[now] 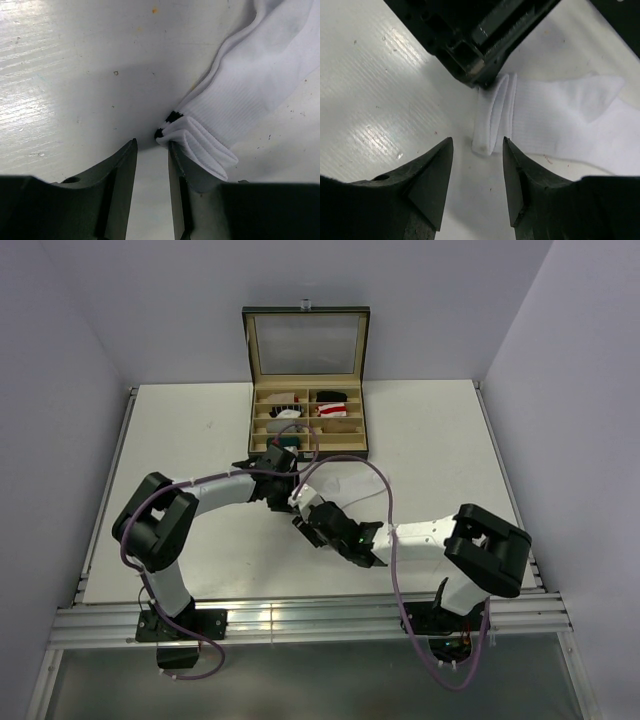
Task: Roll the socks
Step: Roll the sock at the center of the board.
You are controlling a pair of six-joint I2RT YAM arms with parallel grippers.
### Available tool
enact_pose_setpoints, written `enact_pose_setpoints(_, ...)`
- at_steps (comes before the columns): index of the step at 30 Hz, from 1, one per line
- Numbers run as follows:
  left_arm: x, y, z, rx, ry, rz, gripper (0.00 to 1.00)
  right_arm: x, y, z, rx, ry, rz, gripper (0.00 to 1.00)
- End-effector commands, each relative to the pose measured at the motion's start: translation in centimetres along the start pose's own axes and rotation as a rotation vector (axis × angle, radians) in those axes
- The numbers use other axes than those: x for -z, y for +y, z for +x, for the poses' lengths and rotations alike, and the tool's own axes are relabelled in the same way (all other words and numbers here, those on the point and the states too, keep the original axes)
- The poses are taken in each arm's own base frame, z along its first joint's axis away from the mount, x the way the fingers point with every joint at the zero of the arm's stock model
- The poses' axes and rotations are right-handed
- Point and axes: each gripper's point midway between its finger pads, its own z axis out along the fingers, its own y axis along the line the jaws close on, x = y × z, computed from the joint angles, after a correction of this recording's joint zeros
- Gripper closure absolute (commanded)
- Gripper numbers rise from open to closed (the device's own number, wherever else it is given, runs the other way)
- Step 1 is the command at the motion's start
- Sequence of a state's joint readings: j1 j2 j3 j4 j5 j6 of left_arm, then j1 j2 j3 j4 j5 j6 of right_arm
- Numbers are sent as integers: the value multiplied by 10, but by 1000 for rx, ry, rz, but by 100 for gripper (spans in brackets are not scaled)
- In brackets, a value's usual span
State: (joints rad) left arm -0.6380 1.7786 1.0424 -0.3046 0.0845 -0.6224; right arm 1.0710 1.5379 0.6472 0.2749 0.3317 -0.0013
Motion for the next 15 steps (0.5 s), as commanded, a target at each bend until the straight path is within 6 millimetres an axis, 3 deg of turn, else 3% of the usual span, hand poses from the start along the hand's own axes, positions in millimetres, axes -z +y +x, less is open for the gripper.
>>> enact_pose_setpoints(1,-8,19,14,-17,60,-68,62,-10,-1,-23,21,-76,16,48)
enact_pose_setpoints(5,-8,19,13,-14,61,-68,62,-21,0,-13,42,-39,25,49)
enact_pose_setpoints(9,-7,19,11,-9,61,-63,62,-31,-1,10,61,42,46,49)
enact_pose_setpoints(15,-4,20,5,-7,57,-55,62,-35,-3,37,43,142,57,52)
